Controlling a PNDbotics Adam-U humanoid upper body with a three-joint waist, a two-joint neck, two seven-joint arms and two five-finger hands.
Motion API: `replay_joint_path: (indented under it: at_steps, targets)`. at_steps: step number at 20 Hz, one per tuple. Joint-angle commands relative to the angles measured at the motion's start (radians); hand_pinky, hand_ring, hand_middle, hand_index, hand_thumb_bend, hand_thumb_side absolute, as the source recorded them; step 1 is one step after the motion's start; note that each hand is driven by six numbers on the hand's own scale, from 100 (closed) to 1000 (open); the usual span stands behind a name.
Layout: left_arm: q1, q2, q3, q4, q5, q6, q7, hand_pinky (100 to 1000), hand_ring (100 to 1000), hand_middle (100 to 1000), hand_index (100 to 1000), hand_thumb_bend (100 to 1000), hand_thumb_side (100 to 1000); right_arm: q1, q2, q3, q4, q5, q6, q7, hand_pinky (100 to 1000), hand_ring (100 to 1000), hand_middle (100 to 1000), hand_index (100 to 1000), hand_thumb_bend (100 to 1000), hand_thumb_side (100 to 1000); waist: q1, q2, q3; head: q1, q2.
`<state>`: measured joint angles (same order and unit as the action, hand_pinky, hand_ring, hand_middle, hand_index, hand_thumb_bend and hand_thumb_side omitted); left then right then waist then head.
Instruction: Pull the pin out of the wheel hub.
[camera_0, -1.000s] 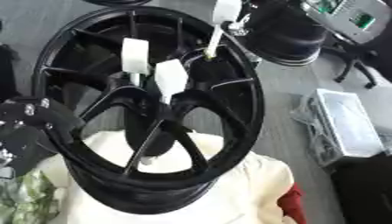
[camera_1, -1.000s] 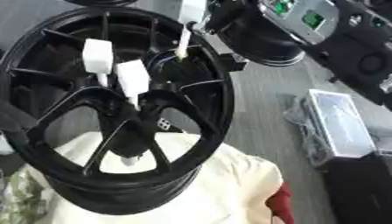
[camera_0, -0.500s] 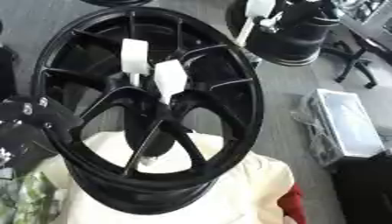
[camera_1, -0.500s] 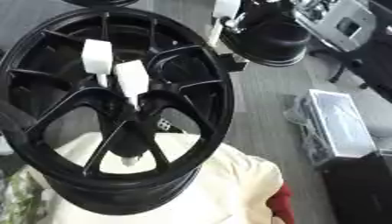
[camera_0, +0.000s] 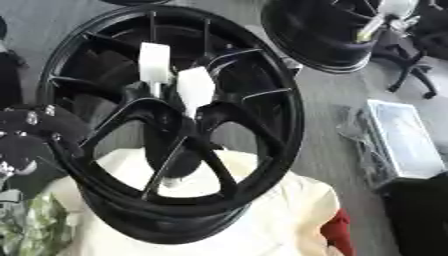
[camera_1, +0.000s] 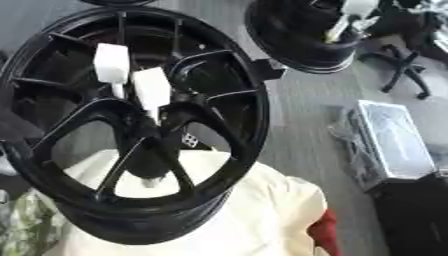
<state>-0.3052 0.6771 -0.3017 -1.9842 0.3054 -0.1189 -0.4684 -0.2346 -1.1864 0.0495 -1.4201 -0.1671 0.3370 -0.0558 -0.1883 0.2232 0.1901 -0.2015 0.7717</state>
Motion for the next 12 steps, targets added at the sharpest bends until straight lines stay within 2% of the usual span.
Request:
replay_joint_path:
  at_steps: [1,3,4,5,6,7,8,9,10,11,12]
  targets:
    - [0.0,0.021,0.022,-0.016,-0.013,-0.011,0.015,629,771,672,720,100,757,0.088,-0.049,-0.101,0.095,-0.033,-0.021,-0.043,606,452,319,402,100,280,0.009,-0.005,-0.009,0.016,-0.004]
    - [0.001,0.024,0.026,-0.016,-0.017,-0.017,0.02,630,771,672,720,100,756,0.164,-0.036,-0.13,0.174,-0.023,-0.048,-0.029,646,504,384,466,100,349,0.011,0.002,-0.012,0.02,-0.004]
    - [0.001,0.024,0.028,-0.016,-0.019,-0.02,0.023,630,771,673,720,100,756,0.195,-0.028,-0.137,0.21,-0.006,-0.071,-0.005,681,563,451,535,100,400,0.011,0.004,-0.013,0.022,-0.005]
    - [0.002,0.025,0.03,-0.016,-0.021,-0.022,0.026,630,772,673,720,100,756,0.221,-0.021,-0.143,0.246,0.022,-0.101,0.031,718,626,519,620,100,157,0.011,0.007,-0.013,0.023,-0.005]
    - [0.003,0.025,0.032,-0.016,-0.024,-0.024,0.029,630,771,673,721,100,757,0.243,-0.015,-0.149,0.281,0.062,-0.133,0.069,753,697,599,719,276,504,0.011,0.009,-0.013,0.025,-0.006]
    - [0.004,0.026,0.034,-0.016,-0.026,-0.025,0.031,630,772,673,721,100,758,0.262,-0.007,-0.155,0.315,0.119,-0.172,0.108,818,808,751,863,363,513,0.011,0.011,-0.014,0.026,-0.007]
    - [0.005,0.026,0.035,-0.016,-0.028,-0.026,0.033,631,772,673,721,100,758,0.276,0.003,-0.162,0.352,0.184,-0.216,0.156,861,868,815,930,401,494,0.012,0.012,-0.014,0.027,-0.009]
    - [0.006,0.026,0.035,-0.016,-0.029,-0.028,0.034,631,772,673,721,100,757,0.283,0.01,-0.173,0.384,0.236,-0.254,0.192,915,917,853,961,459,547,0.013,0.013,-0.015,0.028,-0.011]
    - [0.005,0.026,0.036,-0.016,-0.029,-0.029,0.035,631,772,673,721,100,757,0.287,0.015,-0.184,0.412,0.288,-0.286,0.21,946,940,870,971,451,589,0.014,0.014,-0.015,0.03,-0.013]
    - [0.004,0.025,0.036,-0.016,-0.029,-0.03,0.036,631,772,673,721,100,756,0.289,0.02,-0.195,0.435,0.336,-0.306,0.213,971,953,890,984,440,719,0.015,0.014,-0.015,0.03,-0.017]
    - [0.004,0.025,0.036,-0.016,-0.029,-0.031,0.037,631,772,673,721,100,755,0.289,0.025,-0.205,0.453,0.371,-0.317,0.208,976,951,895,983,438,760,0.017,0.015,-0.014,0.03,-0.019]
